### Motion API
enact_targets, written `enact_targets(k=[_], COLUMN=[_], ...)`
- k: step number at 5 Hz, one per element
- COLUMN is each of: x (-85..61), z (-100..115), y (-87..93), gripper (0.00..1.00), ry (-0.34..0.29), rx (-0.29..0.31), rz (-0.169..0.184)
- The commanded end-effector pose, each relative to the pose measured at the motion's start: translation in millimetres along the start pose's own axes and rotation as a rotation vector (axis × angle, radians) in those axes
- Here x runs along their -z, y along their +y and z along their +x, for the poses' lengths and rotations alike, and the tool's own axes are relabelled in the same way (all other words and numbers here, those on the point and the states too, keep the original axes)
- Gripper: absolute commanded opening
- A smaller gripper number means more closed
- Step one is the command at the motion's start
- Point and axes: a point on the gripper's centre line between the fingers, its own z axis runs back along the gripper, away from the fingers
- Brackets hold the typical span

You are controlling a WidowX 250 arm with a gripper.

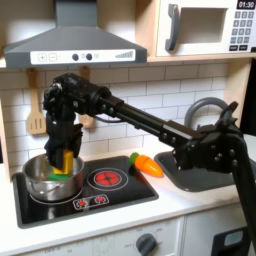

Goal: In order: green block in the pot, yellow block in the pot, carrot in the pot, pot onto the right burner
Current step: 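Put the yellow block in the pot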

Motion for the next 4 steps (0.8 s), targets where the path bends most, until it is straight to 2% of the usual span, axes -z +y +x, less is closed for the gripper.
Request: enact_targets(k=[1,2,3,4], x=[-8.6,-16.6,-22.1,-31.8], z=[-3.7,-5.3,-8.4,-14.2], y=[-6.8,-12.2,-28.5,-34.4], gripper=[1.0,1.0,1.0,1.0], ry=[-0.006,-0.022,-0.032,-0.051], rx=[0.028,0.047,0.076,0.081], rz=[-0.003,0.005,-0.01,-0.02])
